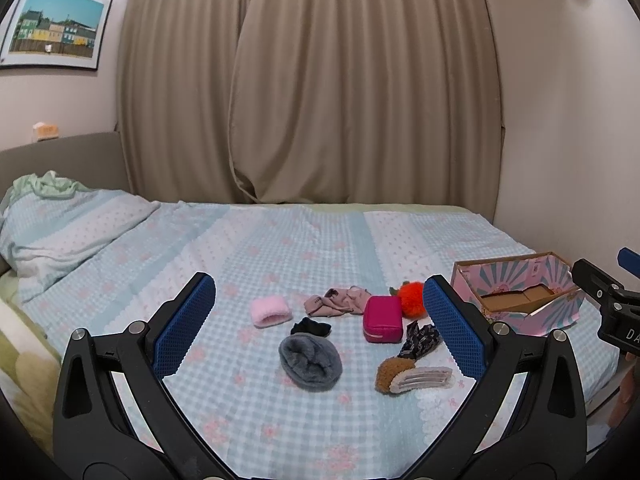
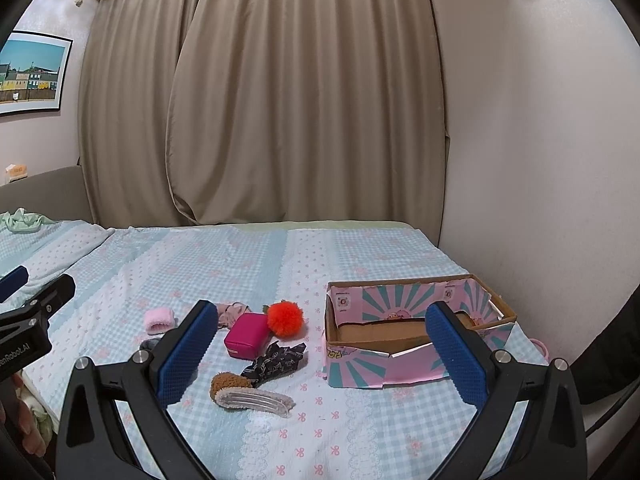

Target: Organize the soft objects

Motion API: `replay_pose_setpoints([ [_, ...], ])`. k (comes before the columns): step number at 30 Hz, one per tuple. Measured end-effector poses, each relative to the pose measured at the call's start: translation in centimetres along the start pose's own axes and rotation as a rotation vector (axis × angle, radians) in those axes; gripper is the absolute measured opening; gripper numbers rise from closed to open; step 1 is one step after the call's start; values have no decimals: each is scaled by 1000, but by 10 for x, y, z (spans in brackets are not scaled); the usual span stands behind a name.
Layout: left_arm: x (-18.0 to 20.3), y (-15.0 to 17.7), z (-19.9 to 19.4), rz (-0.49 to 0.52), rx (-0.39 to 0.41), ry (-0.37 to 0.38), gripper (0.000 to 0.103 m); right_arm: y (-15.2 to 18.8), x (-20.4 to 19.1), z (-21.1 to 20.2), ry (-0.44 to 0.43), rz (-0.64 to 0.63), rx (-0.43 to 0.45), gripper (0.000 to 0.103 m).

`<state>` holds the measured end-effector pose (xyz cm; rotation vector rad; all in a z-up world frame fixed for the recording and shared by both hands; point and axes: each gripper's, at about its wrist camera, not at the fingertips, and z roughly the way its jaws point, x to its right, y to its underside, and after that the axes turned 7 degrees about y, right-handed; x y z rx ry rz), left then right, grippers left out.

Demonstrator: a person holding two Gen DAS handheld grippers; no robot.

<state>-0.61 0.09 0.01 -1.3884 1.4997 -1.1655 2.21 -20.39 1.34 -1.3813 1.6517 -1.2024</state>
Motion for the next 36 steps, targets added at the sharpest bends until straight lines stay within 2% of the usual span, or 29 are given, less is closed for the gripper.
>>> replay_pose_setpoints([
  [36,2,3,7,-8,-20,6,103,7,-1,-2,-2,0,-4,103],
])
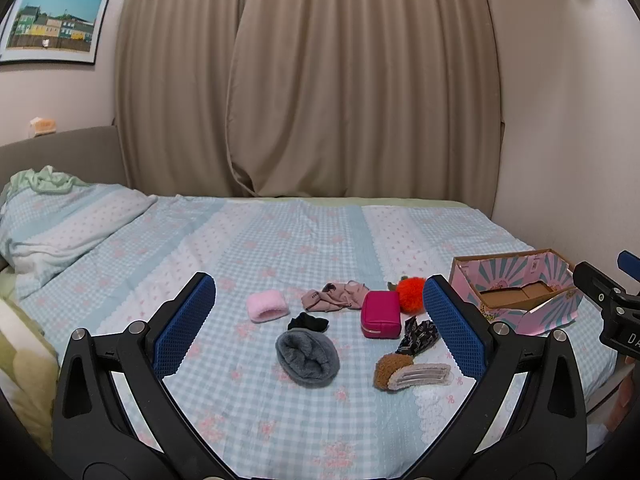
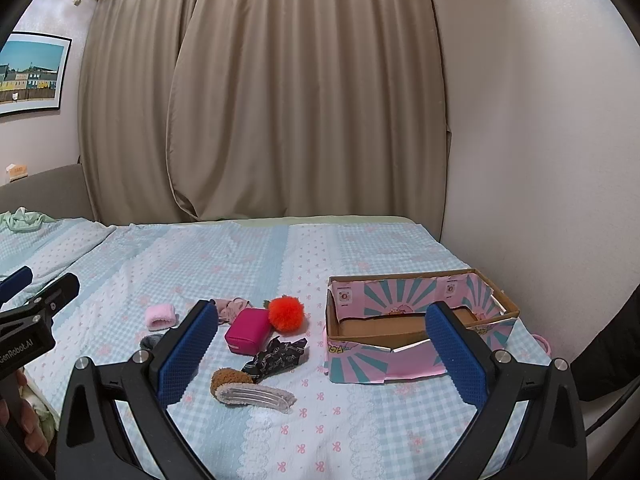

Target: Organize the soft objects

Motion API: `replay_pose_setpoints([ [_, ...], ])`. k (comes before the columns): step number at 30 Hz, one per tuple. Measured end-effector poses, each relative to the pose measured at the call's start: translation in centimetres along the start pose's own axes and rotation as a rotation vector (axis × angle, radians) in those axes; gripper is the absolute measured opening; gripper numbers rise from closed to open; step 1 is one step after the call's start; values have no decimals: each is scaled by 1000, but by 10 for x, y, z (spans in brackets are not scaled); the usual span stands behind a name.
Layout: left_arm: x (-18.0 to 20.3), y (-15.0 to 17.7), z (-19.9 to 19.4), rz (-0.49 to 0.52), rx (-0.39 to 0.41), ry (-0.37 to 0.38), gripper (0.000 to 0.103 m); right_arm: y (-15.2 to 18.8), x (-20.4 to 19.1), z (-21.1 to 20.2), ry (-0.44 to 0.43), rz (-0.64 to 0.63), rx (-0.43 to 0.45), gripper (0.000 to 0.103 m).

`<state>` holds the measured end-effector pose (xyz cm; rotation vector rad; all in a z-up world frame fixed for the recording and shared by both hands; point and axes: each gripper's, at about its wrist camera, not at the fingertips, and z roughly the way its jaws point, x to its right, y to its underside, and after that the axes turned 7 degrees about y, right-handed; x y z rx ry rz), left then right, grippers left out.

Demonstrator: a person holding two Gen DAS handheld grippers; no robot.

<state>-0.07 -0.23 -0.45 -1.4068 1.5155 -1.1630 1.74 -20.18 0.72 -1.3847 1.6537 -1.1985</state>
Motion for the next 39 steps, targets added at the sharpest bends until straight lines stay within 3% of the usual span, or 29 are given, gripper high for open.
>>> replay_pose_setpoints([
  [19,-5,2,-3,-15,-2,3,103,0,-1,-1,-9,2,-6,103],
  [26,-38,0,6,-41,-35,-8,103,-6,-11,8,-42,-10,-45,103],
  [33,-101,-7,61,-105,-136,-29,103,-15,-38,53,-129,-23,-142,103],
  [39,-138,-7,126,-135,-251,0,103,-18,-72,119,-200,-23,-287,103],
])
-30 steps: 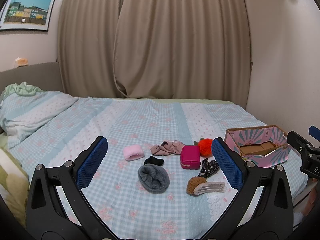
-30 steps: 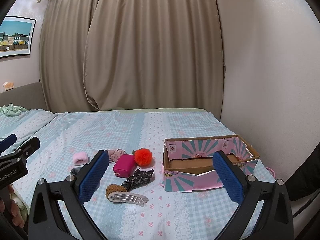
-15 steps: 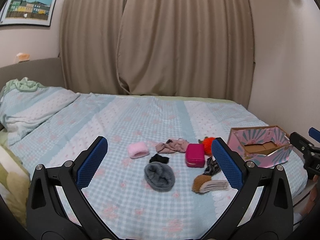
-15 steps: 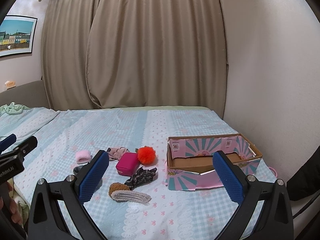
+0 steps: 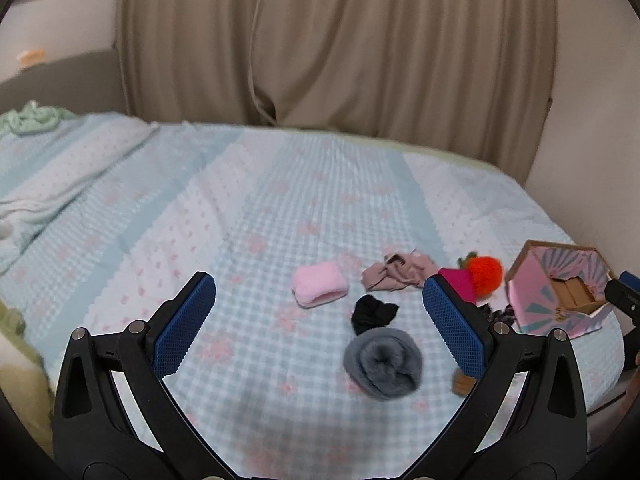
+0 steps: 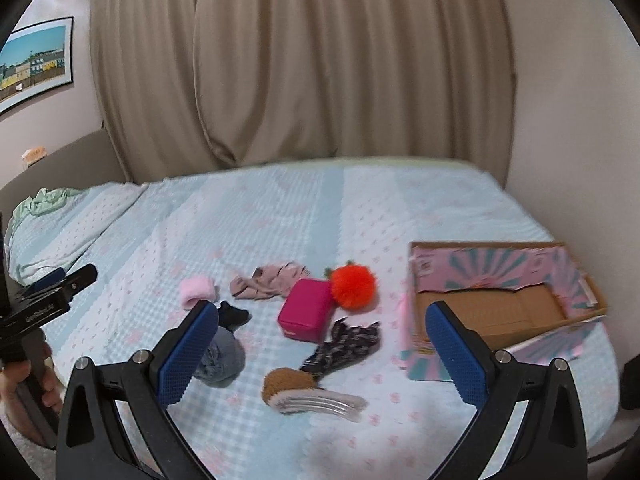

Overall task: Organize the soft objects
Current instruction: 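Grasp the pink fuzzy tie with left tool while right tool grasps magenta pouch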

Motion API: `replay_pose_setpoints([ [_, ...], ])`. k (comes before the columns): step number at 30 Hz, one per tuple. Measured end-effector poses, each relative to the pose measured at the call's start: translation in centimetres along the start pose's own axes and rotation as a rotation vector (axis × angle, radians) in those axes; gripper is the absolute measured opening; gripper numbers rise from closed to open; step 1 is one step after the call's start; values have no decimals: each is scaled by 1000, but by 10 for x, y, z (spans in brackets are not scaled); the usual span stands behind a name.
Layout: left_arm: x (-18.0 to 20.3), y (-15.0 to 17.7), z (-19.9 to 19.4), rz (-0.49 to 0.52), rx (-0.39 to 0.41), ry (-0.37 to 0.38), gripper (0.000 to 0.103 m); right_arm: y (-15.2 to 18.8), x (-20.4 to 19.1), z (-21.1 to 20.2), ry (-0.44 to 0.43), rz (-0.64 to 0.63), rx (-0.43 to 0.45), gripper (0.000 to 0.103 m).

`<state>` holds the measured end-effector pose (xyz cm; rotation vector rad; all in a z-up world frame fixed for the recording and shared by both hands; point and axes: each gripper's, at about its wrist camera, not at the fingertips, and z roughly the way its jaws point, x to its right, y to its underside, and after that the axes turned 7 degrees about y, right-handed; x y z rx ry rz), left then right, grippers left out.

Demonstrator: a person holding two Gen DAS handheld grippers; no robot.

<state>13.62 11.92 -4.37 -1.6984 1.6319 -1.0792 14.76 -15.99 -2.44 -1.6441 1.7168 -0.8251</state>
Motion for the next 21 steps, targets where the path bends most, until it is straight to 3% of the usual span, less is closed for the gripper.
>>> replay_pose_setpoints([
  [8,-30,-11,119,-57,-224,32,103,-12,-20,120,-80,65,-301,103],
  [13,-40,-5,181,-114,-352,52,103,-4,-34,184,-66,86,-450,103],
  [21,-35,10,241,-89,-457,-12,102,12,-48,249,-40,104,-584,102],
])
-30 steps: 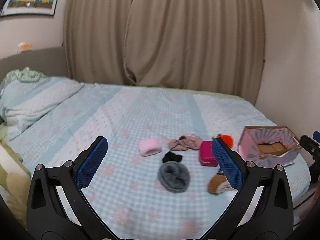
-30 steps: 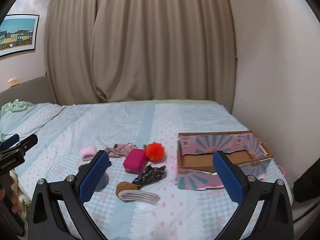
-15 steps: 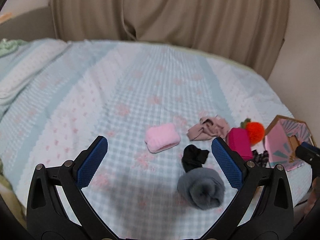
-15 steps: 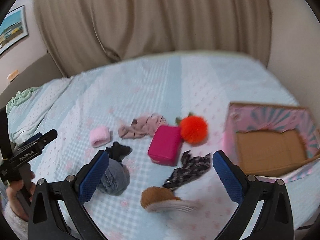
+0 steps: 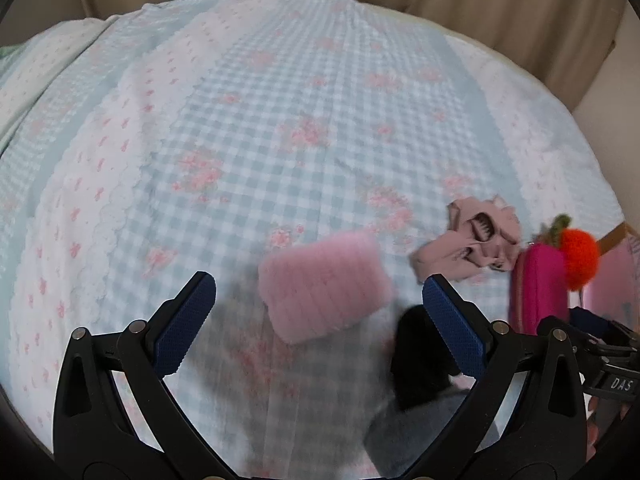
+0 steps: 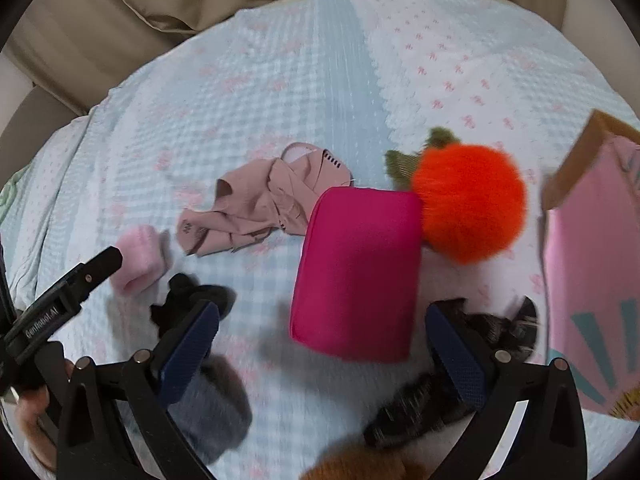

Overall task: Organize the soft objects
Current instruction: 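Grasp the pink fuzzy tie with left tool while right tool grasps magenta pouch, then carry pink tie and magenta pouch into the cardboard box and release both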

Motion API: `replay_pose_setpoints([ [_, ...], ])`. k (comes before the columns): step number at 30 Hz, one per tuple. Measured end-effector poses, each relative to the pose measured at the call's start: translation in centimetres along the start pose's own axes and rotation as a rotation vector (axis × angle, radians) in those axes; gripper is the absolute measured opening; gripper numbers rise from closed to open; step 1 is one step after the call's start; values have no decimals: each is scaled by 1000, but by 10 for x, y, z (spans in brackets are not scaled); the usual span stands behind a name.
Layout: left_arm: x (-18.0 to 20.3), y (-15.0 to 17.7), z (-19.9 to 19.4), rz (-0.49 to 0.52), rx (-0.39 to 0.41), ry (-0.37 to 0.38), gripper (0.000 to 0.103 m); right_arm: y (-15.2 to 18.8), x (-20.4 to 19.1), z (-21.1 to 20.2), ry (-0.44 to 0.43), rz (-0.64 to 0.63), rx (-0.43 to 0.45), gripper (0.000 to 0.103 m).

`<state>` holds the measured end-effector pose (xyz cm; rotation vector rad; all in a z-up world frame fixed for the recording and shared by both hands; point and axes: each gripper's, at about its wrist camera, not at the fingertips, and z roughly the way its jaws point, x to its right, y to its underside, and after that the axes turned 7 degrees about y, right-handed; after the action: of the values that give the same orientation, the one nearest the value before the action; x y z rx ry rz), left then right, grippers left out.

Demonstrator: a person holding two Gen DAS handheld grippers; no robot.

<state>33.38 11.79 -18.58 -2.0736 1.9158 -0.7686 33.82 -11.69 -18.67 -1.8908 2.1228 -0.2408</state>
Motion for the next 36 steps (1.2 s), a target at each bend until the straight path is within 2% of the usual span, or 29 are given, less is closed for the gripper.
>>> replay_pose_setpoints([
  [1,-1,0,4,-4,2,6,102,-1,-1,5,6,0,-9,98],
  [2,-2,1,13,-4,-8,-6,98,-3,-2,10,21,-2,-19,97],
  [3,-3,1,21,-4,-38,-36,90,-6,-2,15,42,4,-28,88],
  [4,-4,1,29,-8,-60,-44,89,-8,-1,19,59,5,-36,83],
  [5,-6,2,34,-17,-71,-33,89,-9,0,23,85,7,-51,82],
  [7,-8,4,40,-36,-77,-2,88,-9,-1,30,114,-5,-69,73],
  [9,-7,5,47,-44,-84,8,76,-8,0,36,147,-21,-68,66],
  [10,-7,4,49,-48,-84,15,74,-8,2,37,136,-11,-70,65],
  [11,-5,3,50,-46,-73,17,62,-8,4,38,124,3,-74,65],
  [12,-3,3,50,-42,-65,15,55,-8,5,37,118,10,-73,62],
  [15,-1,-1,44,-55,-45,35,41,-9,1,32,124,-8,-54,55],
  [20,1,-2,31,-60,-19,35,36,-13,-1,21,81,1,-37,52],
  [28,2,-7,-7,-48,41,29,35,-4,-5,-12,5,-7,6,50],
  [36,54,-29,-66,42,112,44,35,-13,-3,-73,-41,-55,113,50],
])
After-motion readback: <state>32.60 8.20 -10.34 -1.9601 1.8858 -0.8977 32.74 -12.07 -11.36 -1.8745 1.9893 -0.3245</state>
